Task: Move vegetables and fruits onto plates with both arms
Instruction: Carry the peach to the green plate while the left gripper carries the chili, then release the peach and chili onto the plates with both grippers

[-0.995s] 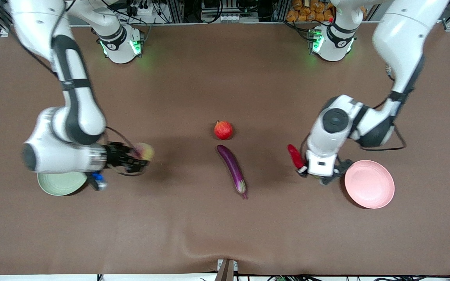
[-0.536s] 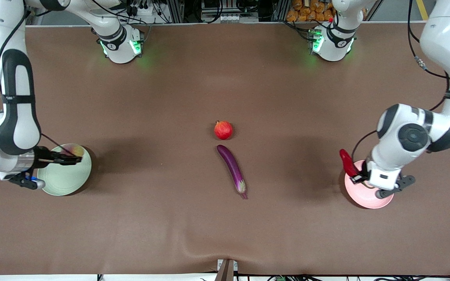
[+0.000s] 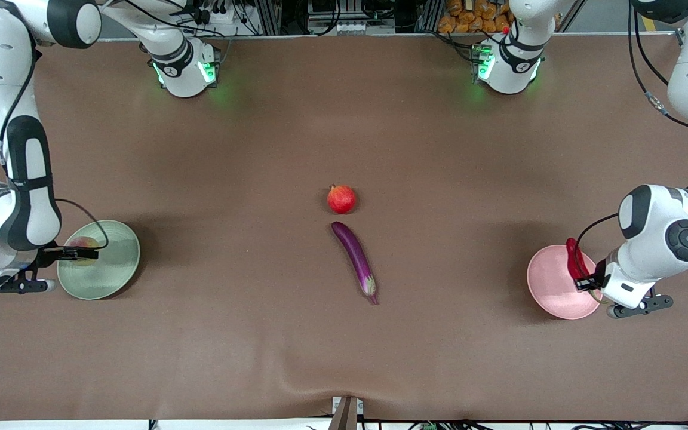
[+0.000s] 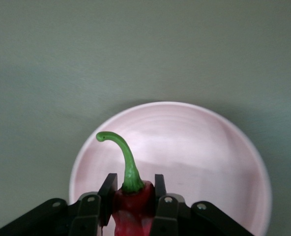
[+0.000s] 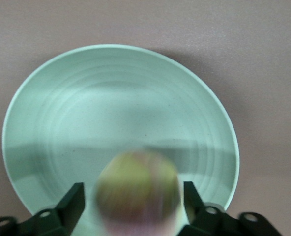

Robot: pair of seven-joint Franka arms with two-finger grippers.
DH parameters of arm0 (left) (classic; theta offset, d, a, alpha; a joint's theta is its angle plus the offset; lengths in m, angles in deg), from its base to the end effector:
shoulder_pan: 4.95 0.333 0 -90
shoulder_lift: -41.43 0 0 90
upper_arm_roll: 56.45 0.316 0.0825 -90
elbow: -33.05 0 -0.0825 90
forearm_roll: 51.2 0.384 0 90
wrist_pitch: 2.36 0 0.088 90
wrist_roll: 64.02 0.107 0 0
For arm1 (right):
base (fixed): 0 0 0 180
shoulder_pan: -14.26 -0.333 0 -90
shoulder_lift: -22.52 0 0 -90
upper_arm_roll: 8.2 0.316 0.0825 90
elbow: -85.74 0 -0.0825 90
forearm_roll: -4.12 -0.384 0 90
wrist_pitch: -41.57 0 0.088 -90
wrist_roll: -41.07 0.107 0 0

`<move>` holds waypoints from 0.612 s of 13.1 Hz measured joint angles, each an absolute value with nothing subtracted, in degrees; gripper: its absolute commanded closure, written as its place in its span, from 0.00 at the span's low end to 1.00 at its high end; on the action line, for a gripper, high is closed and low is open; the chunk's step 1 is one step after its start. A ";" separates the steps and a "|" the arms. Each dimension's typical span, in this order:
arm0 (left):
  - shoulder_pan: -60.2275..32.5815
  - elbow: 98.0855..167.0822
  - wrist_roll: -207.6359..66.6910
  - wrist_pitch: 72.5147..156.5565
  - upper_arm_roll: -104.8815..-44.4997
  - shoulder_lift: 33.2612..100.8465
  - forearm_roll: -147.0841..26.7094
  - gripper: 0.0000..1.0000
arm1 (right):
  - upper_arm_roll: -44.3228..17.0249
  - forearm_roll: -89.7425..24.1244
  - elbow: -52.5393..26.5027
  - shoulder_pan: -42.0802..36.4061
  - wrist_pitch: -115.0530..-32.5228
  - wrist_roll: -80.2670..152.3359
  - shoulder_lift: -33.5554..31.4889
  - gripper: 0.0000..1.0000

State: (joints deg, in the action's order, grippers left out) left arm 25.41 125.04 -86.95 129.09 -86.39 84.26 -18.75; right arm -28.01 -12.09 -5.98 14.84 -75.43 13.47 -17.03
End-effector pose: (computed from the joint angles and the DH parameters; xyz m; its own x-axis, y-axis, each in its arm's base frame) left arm 0.6954 0.0691 0.2379 0.9823 0.1635 0.0909 0.1697 -0.9833 -0.0657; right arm 0.6432 -0.1933 0.2282 0.9842 0.0302 -0.1747 0.0137 -0.9954 -0.0946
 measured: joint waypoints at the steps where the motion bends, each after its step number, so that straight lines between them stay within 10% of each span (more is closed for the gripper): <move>1: 25.42 124.29 -85.11 129.09 -85.81 84.54 -18.76 1.00 | -27.79 -12.09 -5.31 14.56 -72.17 13.67 -16.66 0.00; 2: 25.43 123.63 -84.23 129.08 -85.60 84.82 -18.79 0.78 | -27.54 -12.11 -4.43 14.02 -67.72 15.17 -15.92 0.00; 4: 25.22 123.12 -84.08 129.08 -85.56 85.45 -18.80 0.00 | -27.10 -12.12 -2.95 11.10 -59.51 24.37 -12.86 0.00; 8: 24.86 122.50 -84.08 129.08 -86.11 85.58 -19.29 0.00 | -26.43 -14.52 -2.68 1.74 -50.68 45.57 -7.53 0.00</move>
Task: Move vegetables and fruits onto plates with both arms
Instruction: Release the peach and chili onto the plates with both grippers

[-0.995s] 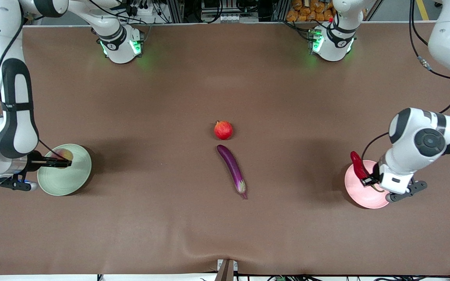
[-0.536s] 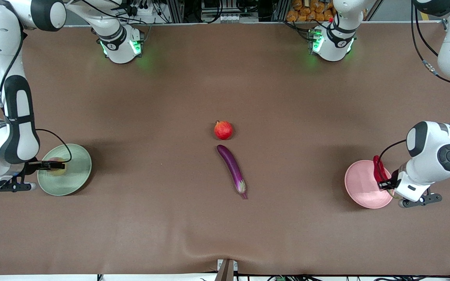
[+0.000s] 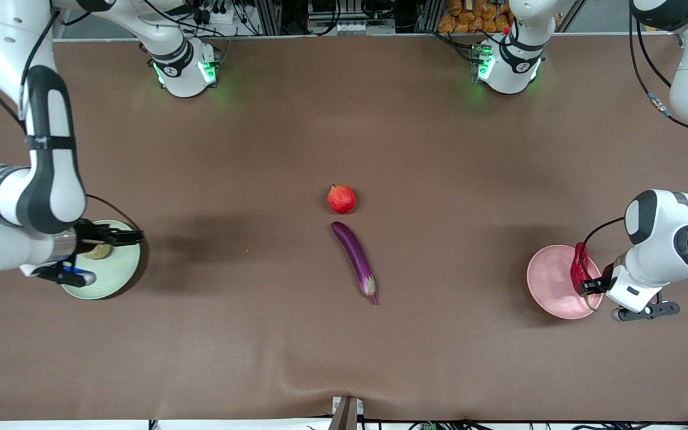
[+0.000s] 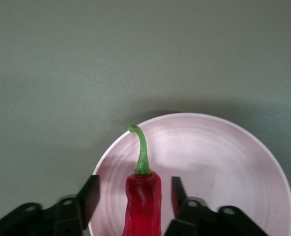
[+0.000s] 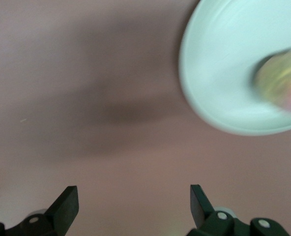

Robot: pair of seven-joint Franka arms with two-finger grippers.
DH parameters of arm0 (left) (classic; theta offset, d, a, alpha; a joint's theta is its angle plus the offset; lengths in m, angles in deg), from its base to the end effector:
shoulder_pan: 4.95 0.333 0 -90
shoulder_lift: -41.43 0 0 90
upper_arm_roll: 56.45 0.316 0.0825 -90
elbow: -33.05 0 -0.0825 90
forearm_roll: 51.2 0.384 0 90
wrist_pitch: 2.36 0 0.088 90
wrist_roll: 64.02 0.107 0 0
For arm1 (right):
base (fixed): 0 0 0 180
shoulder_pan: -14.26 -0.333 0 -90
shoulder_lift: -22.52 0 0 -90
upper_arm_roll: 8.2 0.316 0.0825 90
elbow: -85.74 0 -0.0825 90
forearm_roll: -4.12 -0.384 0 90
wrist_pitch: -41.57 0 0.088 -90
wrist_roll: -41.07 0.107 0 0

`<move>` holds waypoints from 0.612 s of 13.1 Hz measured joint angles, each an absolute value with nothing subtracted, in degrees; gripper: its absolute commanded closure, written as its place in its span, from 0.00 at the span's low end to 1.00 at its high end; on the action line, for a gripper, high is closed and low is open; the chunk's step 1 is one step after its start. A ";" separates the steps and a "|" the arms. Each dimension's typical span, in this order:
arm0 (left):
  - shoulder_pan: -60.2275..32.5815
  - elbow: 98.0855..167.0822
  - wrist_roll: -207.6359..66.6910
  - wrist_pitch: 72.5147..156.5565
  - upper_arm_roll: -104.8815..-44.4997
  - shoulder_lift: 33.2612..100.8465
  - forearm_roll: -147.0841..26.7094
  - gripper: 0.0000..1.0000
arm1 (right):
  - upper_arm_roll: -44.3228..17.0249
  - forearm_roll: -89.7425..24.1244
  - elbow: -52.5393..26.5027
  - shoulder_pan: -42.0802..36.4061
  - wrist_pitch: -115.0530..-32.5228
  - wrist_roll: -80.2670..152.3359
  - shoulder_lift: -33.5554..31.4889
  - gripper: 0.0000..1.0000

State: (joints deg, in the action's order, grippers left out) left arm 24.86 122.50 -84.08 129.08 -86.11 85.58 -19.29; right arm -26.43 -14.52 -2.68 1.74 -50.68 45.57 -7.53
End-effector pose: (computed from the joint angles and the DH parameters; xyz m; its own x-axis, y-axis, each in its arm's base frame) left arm 0.7054 0.0721 0.2404 0.9860 0.1297 0.1044 0.1362 -0.9890 -0.0574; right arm 0.6417 -0.0044 0.3335 0.8807 -0.2079 -0.4257 -0.2738 -0.9566 -0.0992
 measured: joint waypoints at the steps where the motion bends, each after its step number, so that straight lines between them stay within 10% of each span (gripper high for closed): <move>1: 24.85 122.06 -84.07 128.85 -86.70 85.50 -20.33 0.00 | -26.41 -17.29 -2.70 0.40 -49.07 48.93 -7.44 0.00; 8: 23.75 121.38 -104.27 118.71 -98.53 83.82 -33.29 0.00 | -26.70 -33.82 -5.87 -0.05 -43.24 58.04 -7.56 0.00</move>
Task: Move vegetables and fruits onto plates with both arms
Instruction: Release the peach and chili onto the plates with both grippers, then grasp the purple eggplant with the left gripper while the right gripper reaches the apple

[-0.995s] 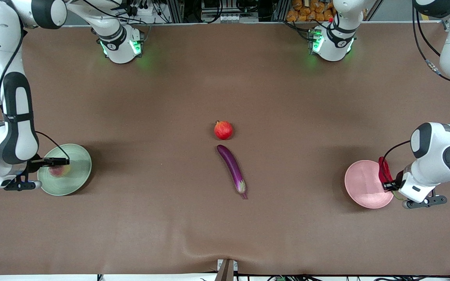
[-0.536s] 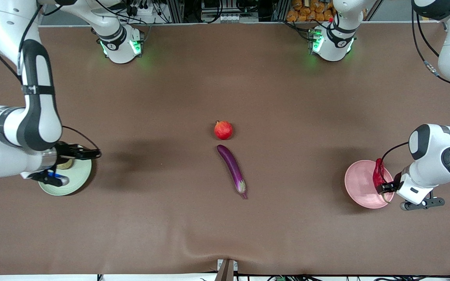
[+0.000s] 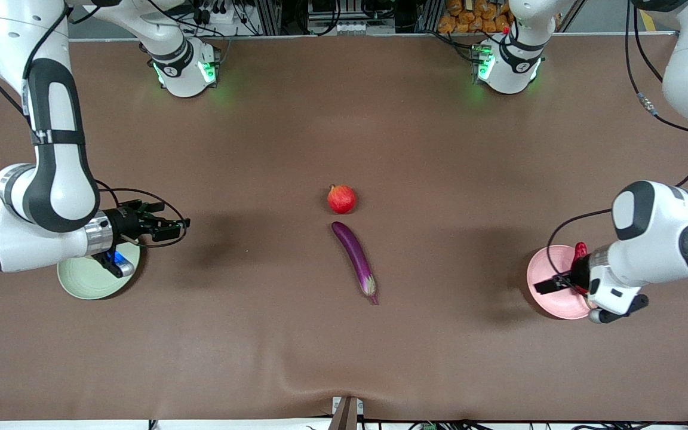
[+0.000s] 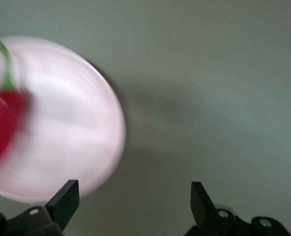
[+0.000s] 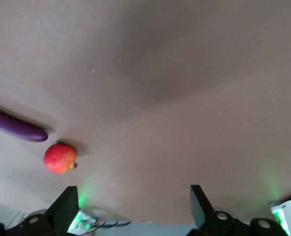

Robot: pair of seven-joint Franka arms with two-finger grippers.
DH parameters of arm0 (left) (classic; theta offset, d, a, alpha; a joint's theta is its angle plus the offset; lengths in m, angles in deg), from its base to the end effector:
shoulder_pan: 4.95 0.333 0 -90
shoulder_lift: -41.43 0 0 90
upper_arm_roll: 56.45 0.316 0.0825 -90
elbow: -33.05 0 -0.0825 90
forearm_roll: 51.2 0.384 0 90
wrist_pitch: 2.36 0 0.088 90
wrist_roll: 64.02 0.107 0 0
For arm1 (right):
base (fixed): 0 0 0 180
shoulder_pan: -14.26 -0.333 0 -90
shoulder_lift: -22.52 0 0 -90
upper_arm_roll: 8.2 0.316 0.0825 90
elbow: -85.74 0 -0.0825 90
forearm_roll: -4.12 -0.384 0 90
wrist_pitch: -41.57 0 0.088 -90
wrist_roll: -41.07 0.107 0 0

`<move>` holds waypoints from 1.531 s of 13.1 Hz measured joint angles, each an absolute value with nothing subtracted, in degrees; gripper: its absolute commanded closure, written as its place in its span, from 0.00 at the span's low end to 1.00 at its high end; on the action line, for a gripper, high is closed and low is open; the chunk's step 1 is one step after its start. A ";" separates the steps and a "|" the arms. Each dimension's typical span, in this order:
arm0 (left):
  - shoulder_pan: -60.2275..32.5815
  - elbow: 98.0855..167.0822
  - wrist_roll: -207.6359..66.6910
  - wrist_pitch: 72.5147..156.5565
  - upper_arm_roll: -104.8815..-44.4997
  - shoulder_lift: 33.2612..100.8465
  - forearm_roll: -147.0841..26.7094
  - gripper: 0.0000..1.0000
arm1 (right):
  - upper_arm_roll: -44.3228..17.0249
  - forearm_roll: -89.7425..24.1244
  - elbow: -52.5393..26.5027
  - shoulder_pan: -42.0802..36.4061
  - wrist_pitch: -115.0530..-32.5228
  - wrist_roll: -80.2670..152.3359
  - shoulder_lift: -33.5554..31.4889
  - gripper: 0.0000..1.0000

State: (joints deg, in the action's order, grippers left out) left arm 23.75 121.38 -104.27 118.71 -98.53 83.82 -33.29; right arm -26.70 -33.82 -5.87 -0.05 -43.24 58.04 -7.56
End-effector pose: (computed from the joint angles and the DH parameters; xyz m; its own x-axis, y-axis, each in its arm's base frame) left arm 0.6978 -0.0611 0.3014 0.8997 0.4238 -0.1042 0.4360 -0.8834 0.1717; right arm 0.6209 0.0491 0.3187 0.6869 -0.3075 -0.6585 -0.5636 -0.7975 -0.2154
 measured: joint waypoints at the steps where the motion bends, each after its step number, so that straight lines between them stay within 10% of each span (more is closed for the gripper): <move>1: 21.95 121.96 -111.22 118.73 -99.57 83.87 -33.59 0.00 | -26.71 -35.03 -6.56 -0.02 -43.05 58.28 -7.57 0.00; 17: -29.29 107.39 -149.49 136.10 -76.32 96.09 -34.67 0.23 | -26.36 -35.11 -24.98 -12.31 -66.70 40.09 9.56 0.00; 20: -30.93 107.23 -149.20 136.53 -74.49 97.03 -34.67 0.78 | -26.28 -35.09 -25.08 -15.14 -70.21 28.44 9.56 0.00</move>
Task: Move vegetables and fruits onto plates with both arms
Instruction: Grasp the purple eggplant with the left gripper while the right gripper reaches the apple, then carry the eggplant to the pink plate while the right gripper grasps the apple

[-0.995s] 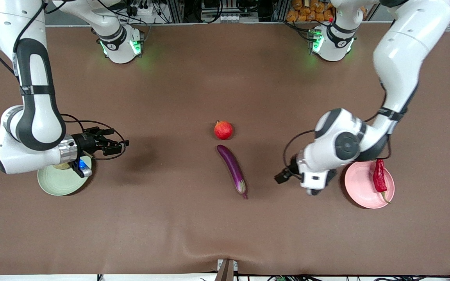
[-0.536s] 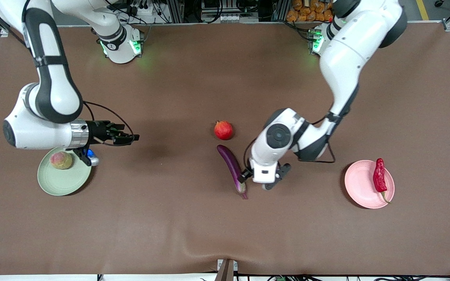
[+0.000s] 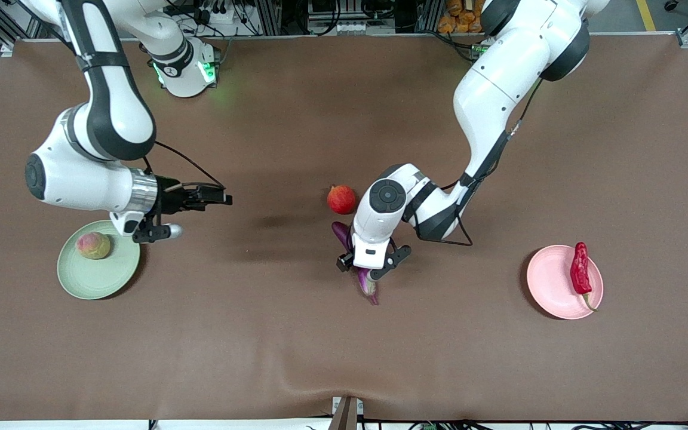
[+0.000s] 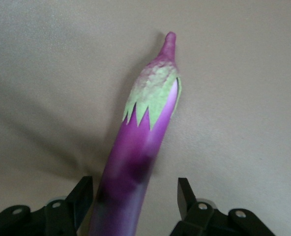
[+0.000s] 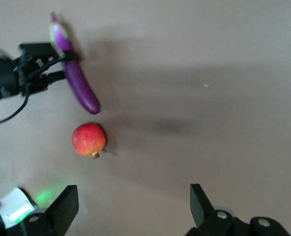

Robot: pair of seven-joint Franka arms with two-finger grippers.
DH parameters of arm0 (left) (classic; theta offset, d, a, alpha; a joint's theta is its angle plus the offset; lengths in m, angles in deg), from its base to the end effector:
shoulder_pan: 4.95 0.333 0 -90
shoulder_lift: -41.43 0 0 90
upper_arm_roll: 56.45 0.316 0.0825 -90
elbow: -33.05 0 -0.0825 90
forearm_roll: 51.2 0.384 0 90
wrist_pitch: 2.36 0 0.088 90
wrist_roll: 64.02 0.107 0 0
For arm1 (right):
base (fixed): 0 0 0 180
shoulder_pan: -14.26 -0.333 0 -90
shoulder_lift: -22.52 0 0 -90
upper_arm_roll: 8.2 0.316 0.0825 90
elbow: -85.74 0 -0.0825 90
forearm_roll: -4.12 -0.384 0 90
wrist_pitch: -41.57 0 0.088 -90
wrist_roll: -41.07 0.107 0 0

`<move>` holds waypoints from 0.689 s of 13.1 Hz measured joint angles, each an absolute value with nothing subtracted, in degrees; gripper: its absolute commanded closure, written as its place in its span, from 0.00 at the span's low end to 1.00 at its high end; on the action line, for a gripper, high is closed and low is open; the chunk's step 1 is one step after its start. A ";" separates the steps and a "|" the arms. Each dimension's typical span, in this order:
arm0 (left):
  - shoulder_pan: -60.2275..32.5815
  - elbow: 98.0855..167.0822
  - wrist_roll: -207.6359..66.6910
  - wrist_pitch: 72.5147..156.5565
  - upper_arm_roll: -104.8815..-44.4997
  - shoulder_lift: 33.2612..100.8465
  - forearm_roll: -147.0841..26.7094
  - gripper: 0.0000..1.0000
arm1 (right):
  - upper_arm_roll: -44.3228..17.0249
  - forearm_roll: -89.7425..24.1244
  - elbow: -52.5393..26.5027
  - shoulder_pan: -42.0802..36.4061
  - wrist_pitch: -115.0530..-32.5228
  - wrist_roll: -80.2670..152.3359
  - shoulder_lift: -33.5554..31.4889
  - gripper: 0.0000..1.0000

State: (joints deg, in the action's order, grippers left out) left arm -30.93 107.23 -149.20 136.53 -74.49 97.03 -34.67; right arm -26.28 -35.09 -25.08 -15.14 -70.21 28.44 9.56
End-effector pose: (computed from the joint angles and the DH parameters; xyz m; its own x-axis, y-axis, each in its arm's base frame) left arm 0.5926 -0.4818 0.1921 0.7805 0.6251 -0.0120 0.6133 -0.7618 0.2086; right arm 0.5666 0.1637 0.3704 0.9811 0.1332 -0.1406 0.0419 -0.8548 -0.5173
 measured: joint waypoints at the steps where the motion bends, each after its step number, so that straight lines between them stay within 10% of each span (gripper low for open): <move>1: -31.05 107.22 -149.18 136.84 -74.28 97.31 -34.67 1.00 | -26.24 -34.99 -25.11 -17.29 -71.64 26.19 9.56 0.00; 9: -22.83 104.66 -128.75 120.87 -74.10 90.43 -34.64 1.00 | -25.81 -31.26 -32.47 -36.05 -106.29 22.20 8.71 0.00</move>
